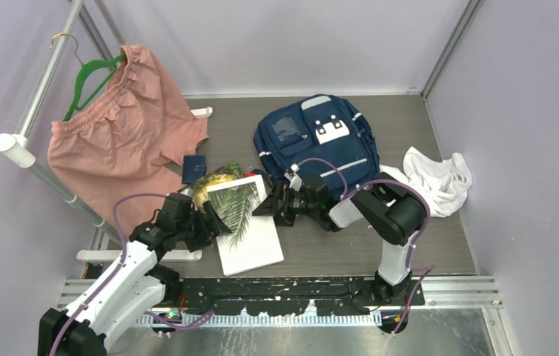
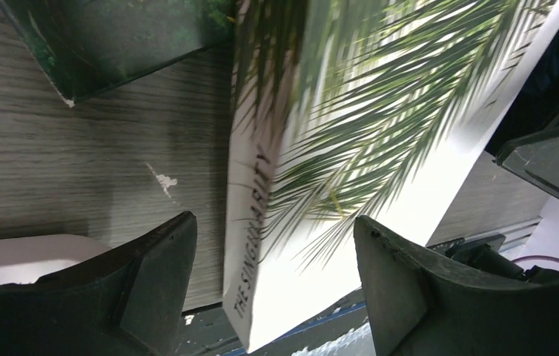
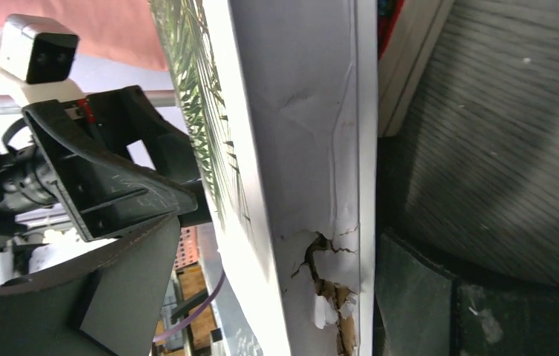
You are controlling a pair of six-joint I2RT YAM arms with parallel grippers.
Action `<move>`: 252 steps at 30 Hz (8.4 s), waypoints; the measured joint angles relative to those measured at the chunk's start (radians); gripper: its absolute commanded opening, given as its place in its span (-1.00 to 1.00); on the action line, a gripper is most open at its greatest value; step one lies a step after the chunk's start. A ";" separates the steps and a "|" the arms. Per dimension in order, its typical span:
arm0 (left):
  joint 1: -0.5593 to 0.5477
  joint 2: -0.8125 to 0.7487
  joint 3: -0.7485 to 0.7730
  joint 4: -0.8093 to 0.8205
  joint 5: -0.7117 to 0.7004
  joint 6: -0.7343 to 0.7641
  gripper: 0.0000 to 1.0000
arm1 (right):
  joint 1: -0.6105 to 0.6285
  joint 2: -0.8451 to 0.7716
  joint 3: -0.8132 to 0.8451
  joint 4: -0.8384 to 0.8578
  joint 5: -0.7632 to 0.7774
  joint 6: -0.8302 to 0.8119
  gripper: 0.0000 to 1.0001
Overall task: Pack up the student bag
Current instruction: Pick up the book from the center of the board, then place the book in the student bag.
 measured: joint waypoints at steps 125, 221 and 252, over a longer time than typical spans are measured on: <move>0.001 0.272 0.626 -0.031 1.077 0.439 -0.39 | 0.135 -0.670 0.503 -1.495 -0.387 -0.934 -0.48; -0.173 0.256 0.765 -0.170 -0.014 0.415 0.99 | -0.335 -1.250 0.422 -1.570 0.805 -0.328 -0.96; -0.748 1.186 1.141 0.253 -0.406 0.734 0.34 | -0.335 -1.255 0.642 -1.841 1.168 -0.430 -0.94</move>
